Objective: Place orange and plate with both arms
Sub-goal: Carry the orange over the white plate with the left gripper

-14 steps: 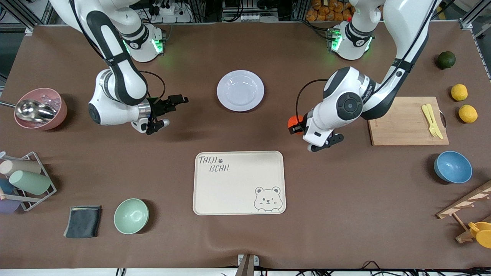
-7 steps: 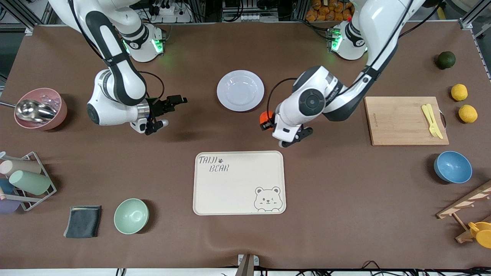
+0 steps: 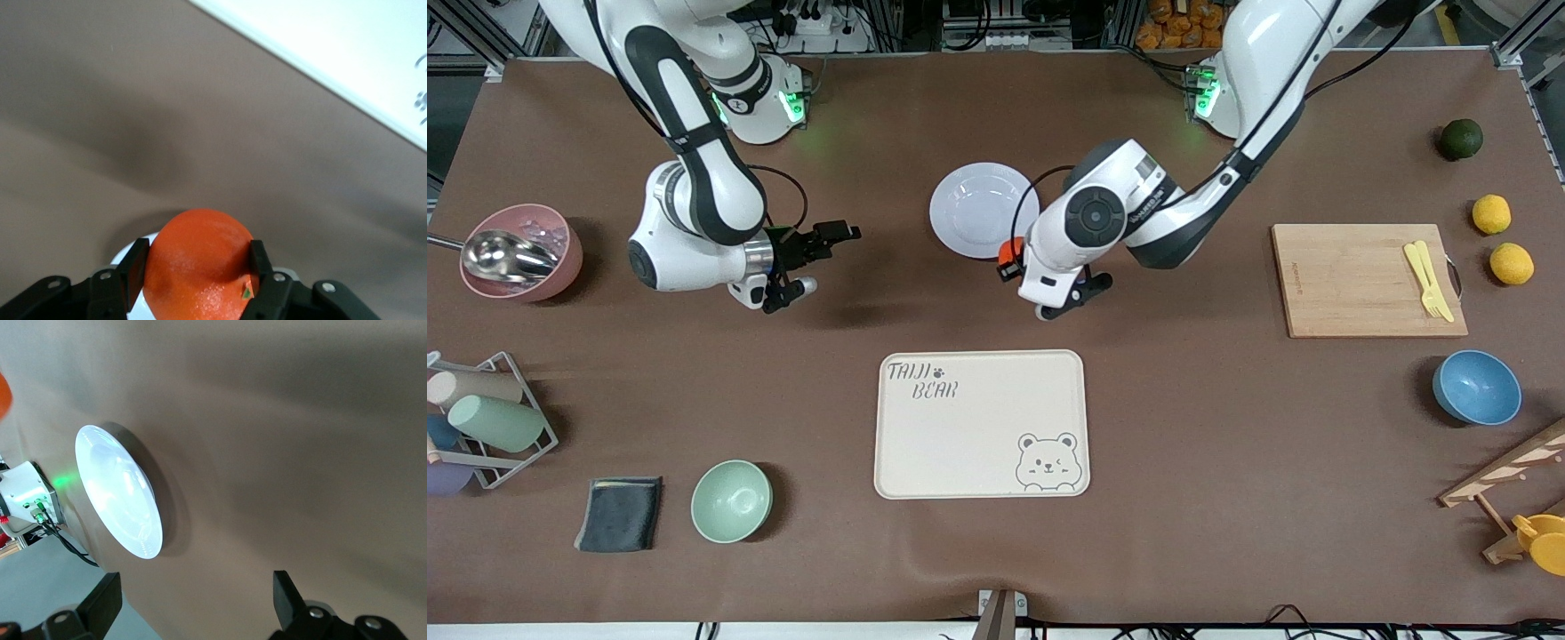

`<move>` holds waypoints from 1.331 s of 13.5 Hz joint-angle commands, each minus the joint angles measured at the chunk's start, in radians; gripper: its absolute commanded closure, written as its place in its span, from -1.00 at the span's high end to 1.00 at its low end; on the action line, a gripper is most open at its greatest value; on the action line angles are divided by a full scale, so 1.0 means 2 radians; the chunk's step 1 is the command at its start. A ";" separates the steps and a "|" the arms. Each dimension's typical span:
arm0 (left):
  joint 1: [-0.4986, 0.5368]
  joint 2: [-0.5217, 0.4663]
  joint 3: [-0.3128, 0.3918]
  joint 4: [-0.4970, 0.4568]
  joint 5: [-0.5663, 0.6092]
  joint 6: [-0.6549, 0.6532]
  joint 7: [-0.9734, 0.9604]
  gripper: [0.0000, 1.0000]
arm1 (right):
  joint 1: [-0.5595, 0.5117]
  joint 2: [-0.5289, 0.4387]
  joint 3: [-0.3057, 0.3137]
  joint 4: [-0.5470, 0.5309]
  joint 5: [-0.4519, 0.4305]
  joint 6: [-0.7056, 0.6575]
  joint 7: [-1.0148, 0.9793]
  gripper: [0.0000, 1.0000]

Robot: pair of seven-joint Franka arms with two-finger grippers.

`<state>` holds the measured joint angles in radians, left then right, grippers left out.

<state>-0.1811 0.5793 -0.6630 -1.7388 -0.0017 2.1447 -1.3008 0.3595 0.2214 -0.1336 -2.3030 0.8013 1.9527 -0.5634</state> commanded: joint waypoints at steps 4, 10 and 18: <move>-0.042 0.009 0.003 -0.015 0.001 0.014 -0.061 -1.00 | -0.016 -0.002 0.005 0.003 -0.018 -0.007 0.008 1.00; -0.073 0.024 0.004 -0.068 0.000 0.103 -0.100 -1.00 | -0.029 -0.001 0.001 0.034 -0.111 -0.001 0.016 1.00; -0.169 0.042 0.053 -0.092 0.001 0.172 -0.159 -1.00 | -0.025 0.001 0.004 0.035 -0.106 -0.017 0.049 1.00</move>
<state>-0.4605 0.6620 -0.6069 -1.9090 -0.0016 2.4498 -1.5789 0.3159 0.2218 -0.1362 -2.2418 0.6042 1.9432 -0.4961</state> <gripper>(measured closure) 0.348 0.000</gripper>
